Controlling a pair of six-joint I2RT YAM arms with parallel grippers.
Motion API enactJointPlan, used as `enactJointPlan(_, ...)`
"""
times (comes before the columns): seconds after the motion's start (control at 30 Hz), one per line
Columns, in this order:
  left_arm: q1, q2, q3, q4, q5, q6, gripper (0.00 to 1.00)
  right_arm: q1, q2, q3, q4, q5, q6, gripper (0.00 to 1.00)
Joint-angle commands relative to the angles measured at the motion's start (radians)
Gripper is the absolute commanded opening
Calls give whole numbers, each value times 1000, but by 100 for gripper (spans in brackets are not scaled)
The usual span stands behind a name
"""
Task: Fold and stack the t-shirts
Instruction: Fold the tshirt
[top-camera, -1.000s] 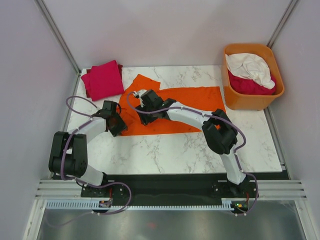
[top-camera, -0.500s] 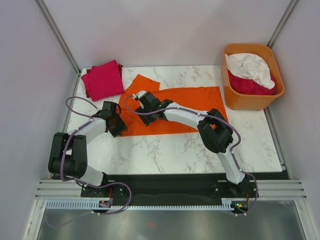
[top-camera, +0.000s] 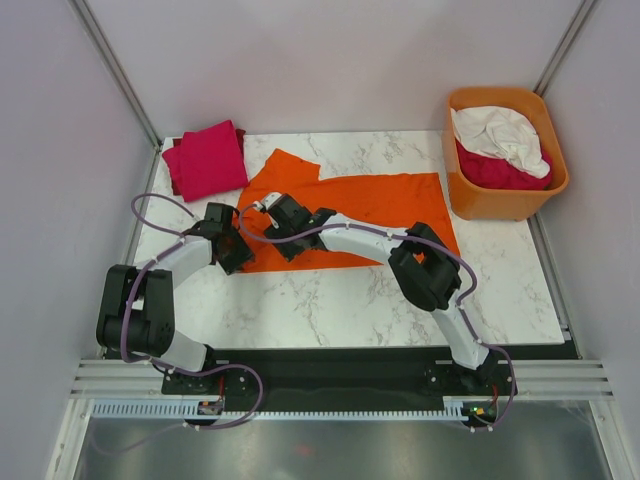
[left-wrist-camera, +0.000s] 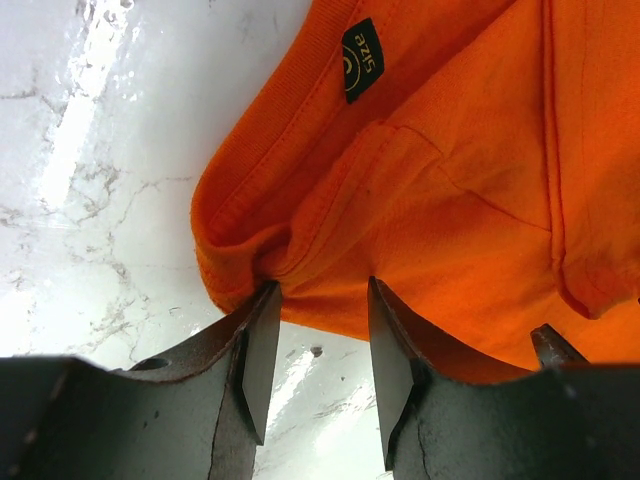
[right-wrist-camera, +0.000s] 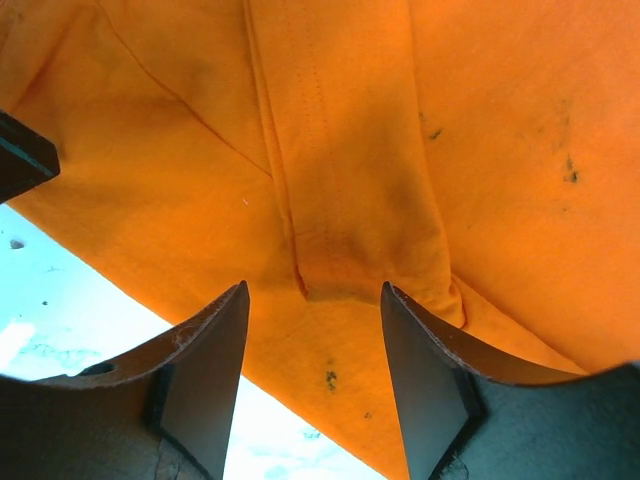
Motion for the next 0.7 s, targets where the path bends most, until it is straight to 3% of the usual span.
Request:
enactJointPlan(0.0,6,-11,-15,1,-21,-11,48,-3,19,24,3,23,-10,63)
enactJointPlan(0.33,6,-6,-21,4,-23,-14,48,-3,47,21,14,23,-19,36)
enactJointPlan(0.5,6,-6,-24,6,-21,-14,47,-3,47,21,23,41,-27,4)
enactJointPlan(0.67,6,-9,-29,6,-23,-13,47,-4,31,46,25,76,-41,0)
